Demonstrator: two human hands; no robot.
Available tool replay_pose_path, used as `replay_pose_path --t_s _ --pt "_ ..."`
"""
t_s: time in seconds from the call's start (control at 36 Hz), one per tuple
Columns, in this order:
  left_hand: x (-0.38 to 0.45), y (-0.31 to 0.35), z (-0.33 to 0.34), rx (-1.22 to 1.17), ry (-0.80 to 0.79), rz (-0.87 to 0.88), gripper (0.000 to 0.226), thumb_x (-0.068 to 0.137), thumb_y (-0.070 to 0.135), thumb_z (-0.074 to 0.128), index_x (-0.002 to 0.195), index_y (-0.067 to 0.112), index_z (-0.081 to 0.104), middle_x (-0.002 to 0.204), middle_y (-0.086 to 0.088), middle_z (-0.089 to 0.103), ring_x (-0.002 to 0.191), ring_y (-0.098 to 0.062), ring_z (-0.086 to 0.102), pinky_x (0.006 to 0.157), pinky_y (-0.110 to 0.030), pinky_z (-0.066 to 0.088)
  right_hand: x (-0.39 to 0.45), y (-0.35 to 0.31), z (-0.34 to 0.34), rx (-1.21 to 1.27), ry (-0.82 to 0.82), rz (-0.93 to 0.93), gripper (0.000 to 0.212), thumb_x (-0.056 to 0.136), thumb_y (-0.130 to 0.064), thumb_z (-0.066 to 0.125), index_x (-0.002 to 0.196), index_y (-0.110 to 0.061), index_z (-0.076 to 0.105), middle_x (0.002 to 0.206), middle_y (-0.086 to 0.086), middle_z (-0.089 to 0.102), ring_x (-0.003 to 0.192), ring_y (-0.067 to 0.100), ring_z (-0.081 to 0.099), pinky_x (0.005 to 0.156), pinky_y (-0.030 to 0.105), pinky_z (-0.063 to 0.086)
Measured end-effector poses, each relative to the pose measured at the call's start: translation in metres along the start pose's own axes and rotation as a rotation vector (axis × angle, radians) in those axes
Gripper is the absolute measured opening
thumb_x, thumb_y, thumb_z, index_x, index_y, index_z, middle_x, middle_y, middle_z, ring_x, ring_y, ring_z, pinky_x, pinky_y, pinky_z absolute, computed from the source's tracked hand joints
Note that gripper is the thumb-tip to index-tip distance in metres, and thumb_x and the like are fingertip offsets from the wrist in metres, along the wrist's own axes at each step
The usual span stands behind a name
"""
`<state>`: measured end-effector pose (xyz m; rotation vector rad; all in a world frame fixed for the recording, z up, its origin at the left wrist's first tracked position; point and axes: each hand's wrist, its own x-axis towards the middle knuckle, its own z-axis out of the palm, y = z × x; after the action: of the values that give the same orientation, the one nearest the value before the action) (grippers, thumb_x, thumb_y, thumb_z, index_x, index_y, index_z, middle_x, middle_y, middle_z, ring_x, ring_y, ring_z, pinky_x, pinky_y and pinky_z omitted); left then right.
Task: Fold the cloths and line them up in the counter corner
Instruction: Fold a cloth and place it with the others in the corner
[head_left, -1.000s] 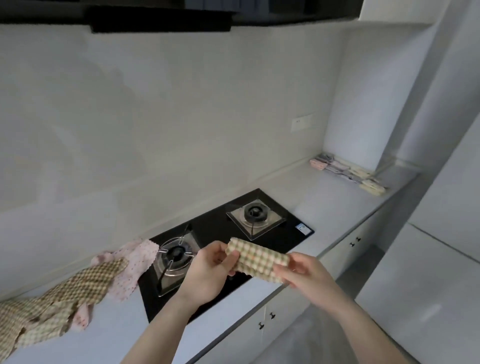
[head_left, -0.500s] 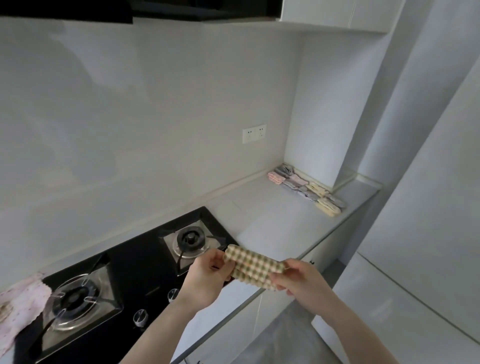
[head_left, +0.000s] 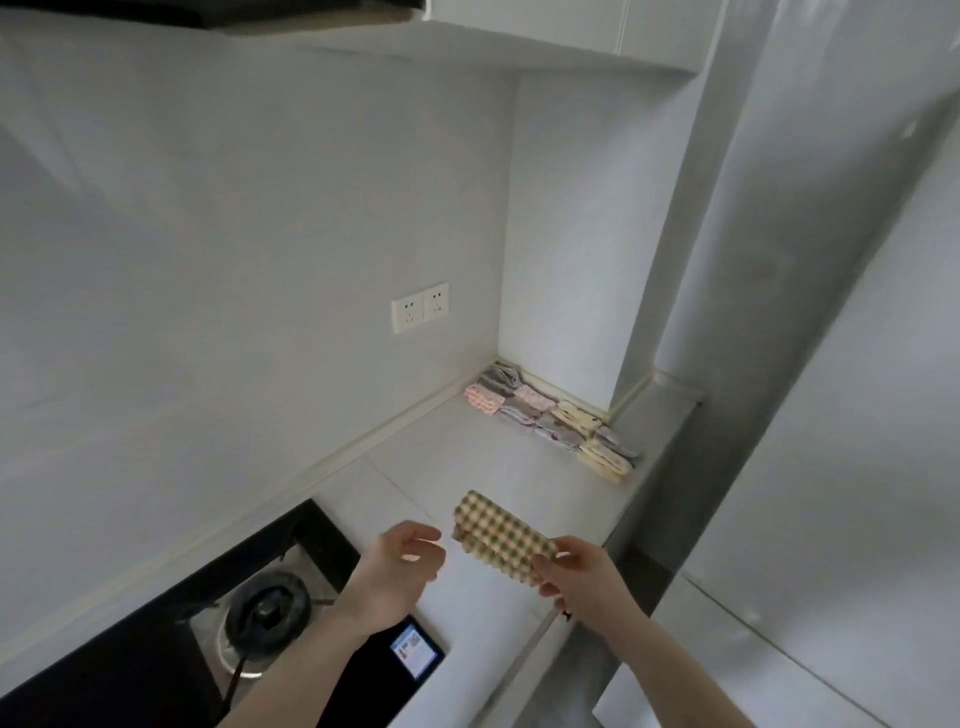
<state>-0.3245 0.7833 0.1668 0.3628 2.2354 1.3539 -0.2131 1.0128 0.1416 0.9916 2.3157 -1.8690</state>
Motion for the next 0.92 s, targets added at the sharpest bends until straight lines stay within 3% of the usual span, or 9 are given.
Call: replay_pose_path --t_s 0.14,0.25,0.33,0.44,0.64,0.78,0.92 --pt "0.036 -0.009 -0.019 0.342 -0.128 -0.01 0.02 0.09 0.032 0.066 0.108 0.038 0.06 0.103 0.016 0.068 0.09 -0.001 0.065 0.079 -0.018 0.051 0.063 0.01 0.004 0.18 0.089 0.2 0.028 0.094 -0.019 0.069 0.118 -0.008 0.059 0.093 0.004 0.075 0.082 0.019 0.072 0.062 0.027 0.053" --pt "0.066 -0.007 -0.048 0.529 -0.122 0.0 0.022 0.093 0.034 0.064 0.111 0.042 0.054 0.108 0.016 0.065 0.093 0.001 0.064 0.083 -0.019 0.052 0.113 0.004 0.003 0.22 0.133 0.263 0.024 0.097 -0.017 0.065 0.12 -0.014 0.058 0.101 0.003 0.072 0.091 0.018 0.071 0.071 0.028 0.057" --pt "0.09 -0.006 -0.062 0.546 -0.089 -0.041 0.022 0.093 0.035 0.063 0.111 0.044 0.053 0.108 0.022 0.062 0.095 0.004 0.063 0.09 -0.025 0.055 0.155 -0.003 0.003 0.203 0.117 0.313 0.004 0.098 -0.014 0.061 0.1 -0.011 0.063 0.097 0.006 0.072 0.084 0.015 0.07 0.066 0.027 0.056" --pt "0.114 -0.005 -0.064 0.541 0.044 -0.079 0.024 0.093 0.033 0.061 0.115 0.042 0.056 0.108 0.023 0.062 0.099 0.005 0.061 0.094 -0.026 0.052 0.22 -0.007 0.003 0.105 0.073 0.334 0.014 0.097 -0.005 0.057 0.085 -0.002 0.063 0.07 0.012 0.063 0.05 0.015 0.056 0.039 0.022 0.041" --pt "0.158 0.011 -0.036 0.525 0.18 -0.155 0.031 0.094 0.034 0.061 0.125 0.037 0.056 0.121 0.02 0.058 0.105 -0.001 0.055 0.093 -0.019 0.044 0.326 -0.002 -0.009 -0.037 0.016 0.381 0.011 0.092 -0.002 0.059 0.085 0.002 0.066 0.068 0.013 0.065 0.053 0.02 0.056 0.041 0.024 0.04" --pt "0.187 0.024 -0.02 0.524 0.224 -0.212 0.034 0.096 0.037 0.059 0.13 0.037 0.054 0.13 0.021 0.054 0.113 0.0 0.054 0.098 -0.019 0.043 0.405 0.003 -0.018 -0.109 -0.036 0.414 0.016 0.089 0.0 0.059 0.075 0.002 0.066 0.062 0.012 0.065 0.055 0.023 0.055 0.053 0.03 0.043" --pt "0.215 0.031 -0.016 0.537 0.275 -0.281 0.034 0.096 0.037 0.06 0.13 0.037 0.055 0.13 0.021 0.055 0.109 -0.001 0.053 0.096 -0.019 0.042 0.468 -0.003 -0.008 -0.175 -0.099 0.421 0.022 0.09 -0.001 0.058 0.068 -0.004 0.059 0.06 0.011 0.061 0.049 0.022 0.05 0.051 0.026 0.035"
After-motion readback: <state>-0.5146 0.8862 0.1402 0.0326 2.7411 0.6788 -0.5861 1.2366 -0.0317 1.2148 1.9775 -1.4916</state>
